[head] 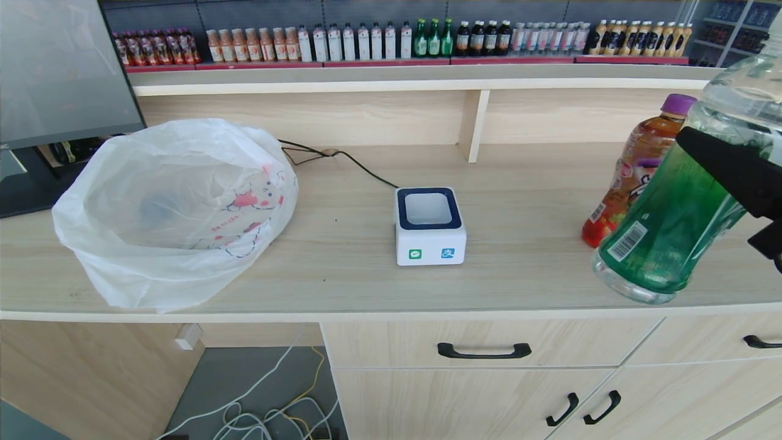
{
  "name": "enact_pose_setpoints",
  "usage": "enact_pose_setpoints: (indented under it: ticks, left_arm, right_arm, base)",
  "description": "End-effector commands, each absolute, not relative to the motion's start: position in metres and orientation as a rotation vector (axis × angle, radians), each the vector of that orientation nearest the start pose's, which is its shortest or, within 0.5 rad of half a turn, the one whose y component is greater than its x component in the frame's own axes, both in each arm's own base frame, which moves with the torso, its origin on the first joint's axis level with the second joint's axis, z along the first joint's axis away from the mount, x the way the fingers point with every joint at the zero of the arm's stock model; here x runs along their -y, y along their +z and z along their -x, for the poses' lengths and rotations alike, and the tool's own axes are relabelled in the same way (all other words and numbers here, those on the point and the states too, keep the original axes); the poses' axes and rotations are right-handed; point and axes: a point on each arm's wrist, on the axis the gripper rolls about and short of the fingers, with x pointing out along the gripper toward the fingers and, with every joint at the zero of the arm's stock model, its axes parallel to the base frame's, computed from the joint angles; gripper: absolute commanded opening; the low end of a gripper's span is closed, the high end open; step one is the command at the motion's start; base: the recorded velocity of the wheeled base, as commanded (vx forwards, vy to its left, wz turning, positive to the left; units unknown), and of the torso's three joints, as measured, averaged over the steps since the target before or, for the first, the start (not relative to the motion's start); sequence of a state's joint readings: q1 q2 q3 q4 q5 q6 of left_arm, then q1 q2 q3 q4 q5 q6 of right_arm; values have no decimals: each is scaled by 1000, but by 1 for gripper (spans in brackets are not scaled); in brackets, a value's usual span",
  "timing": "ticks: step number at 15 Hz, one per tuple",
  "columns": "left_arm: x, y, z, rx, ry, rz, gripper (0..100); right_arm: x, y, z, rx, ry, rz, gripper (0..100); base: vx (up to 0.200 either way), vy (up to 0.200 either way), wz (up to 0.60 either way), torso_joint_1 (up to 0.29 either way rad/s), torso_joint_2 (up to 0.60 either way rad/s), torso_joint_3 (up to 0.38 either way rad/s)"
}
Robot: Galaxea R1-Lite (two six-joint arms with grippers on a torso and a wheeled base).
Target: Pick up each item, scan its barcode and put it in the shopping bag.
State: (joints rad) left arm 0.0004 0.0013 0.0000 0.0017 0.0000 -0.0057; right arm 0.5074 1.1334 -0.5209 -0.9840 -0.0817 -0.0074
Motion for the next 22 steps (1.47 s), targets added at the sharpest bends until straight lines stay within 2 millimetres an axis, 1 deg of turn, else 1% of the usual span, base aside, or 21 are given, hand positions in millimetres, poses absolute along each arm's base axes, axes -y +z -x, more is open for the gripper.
enact_pose_setpoints:
  ticks: [1, 2, 5, 8, 12, 17, 22]
  left_arm:
    - [0, 75, 23, -3, 2, 6, 100]
    - [0, 75, 23, -3, 2, 8, 100]
    - [0, 75, 23, -3, 0, 6, 100]
    - [0, 76, 23, -2, 0, 6, 100]
    - [0, 75, 23, -3, 2, 6, 100]
    - [0, 75, 23, -3, 2, 6, 100]
    - [0, 75, 23, -3, 0, 6, 100]
  right_arm:
    - [-76, 269, -133, 331, 447, -117, 0]
    - [-80, 265, -132, 297, 480, -138, 0]
    - [-94, 262, -133, 262, 610, -150, 0]
    - [-99, 260, -134, 248, 790, -144, 0]
    - [-104, 266, -136, 210, 917, -237, 0]
    - [-105, 270, -135, 183, 996, -311, 0]
    - [-105, 282, -134, 164, 1044, -420, 0]
  base:
    - [0, 0, 0, 0, 0, 0]
    - [0, 0, 0, 0, 0, 0]
    - [0, 0, 0, 0, 0, 0]
    - [0, 0, 0, 0, 0, 0]
    - [0, 0, 0, 0, 0, 0]
    - [0, 0, 0, 0, 0, 0]
    - [0, 0, 0, 0, 0, 0]
